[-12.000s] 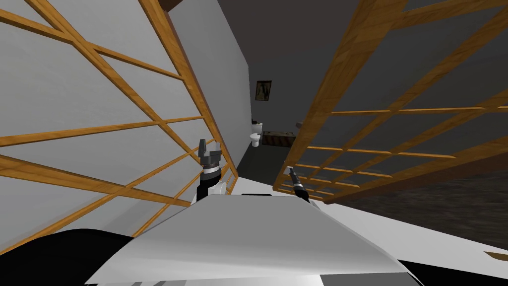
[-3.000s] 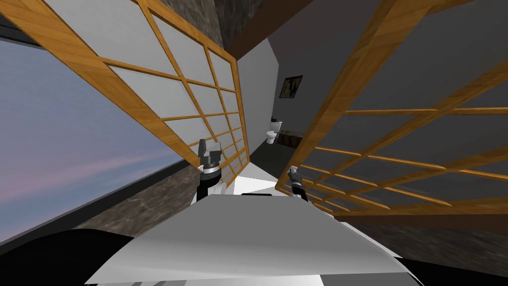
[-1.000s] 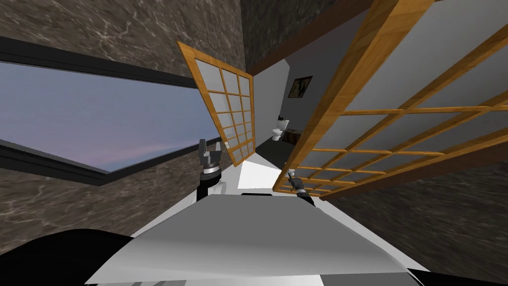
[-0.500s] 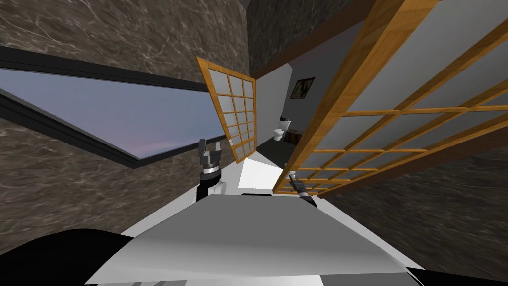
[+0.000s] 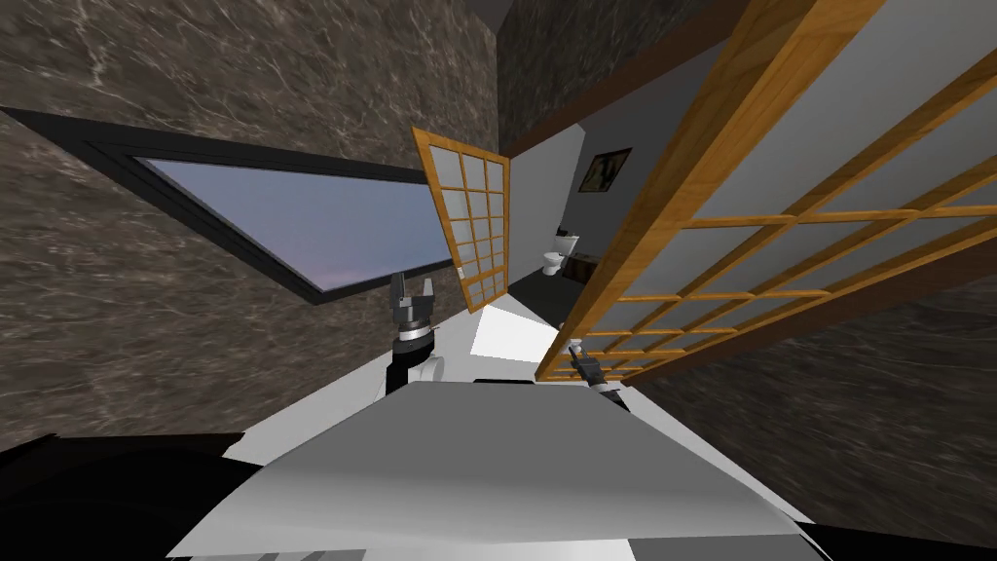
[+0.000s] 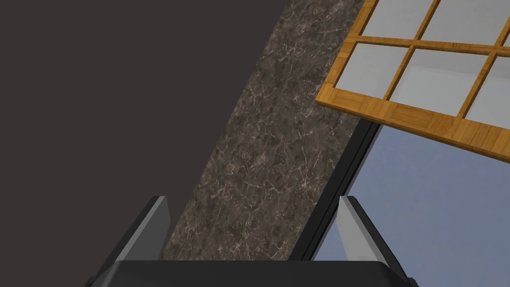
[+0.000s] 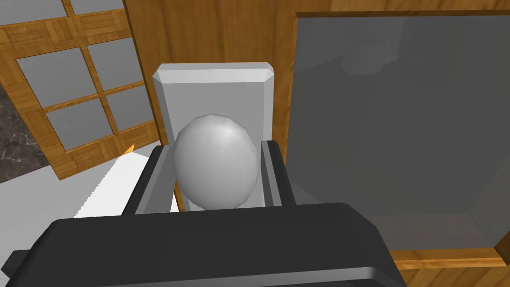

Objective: Pull the door open

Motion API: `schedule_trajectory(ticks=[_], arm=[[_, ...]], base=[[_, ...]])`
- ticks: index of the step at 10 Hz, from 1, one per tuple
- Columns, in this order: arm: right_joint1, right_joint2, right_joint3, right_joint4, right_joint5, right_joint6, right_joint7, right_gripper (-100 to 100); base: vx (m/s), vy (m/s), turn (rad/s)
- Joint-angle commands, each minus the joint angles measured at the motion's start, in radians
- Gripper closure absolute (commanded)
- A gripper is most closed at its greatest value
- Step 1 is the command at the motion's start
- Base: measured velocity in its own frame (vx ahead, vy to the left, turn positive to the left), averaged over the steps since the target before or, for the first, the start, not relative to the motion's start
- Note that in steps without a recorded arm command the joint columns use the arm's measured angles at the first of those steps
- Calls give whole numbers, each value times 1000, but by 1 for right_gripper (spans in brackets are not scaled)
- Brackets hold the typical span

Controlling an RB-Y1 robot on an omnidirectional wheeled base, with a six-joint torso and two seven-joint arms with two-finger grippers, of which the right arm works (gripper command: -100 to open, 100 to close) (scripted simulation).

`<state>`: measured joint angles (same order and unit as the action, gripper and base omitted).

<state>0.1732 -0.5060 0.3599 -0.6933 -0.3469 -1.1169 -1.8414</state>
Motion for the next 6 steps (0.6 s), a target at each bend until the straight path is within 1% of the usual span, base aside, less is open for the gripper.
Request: schedule_trajectory(ticks=[1,2,3,4,6], arm=[[10,-11,6,2,5,-21,-12,100],[10,-8,4,-7,3,-6,-5,100],[16,-12,11,7,8,-26,-14,100],[17,-13,12,10,9,-31,-17,100],[21,-21,20,32,14,-64,-30,100]], base=[[-215,-44,100],[-90,-21,12],[-148,-41,153],[-204,-75,162],[-207,-79,194]])
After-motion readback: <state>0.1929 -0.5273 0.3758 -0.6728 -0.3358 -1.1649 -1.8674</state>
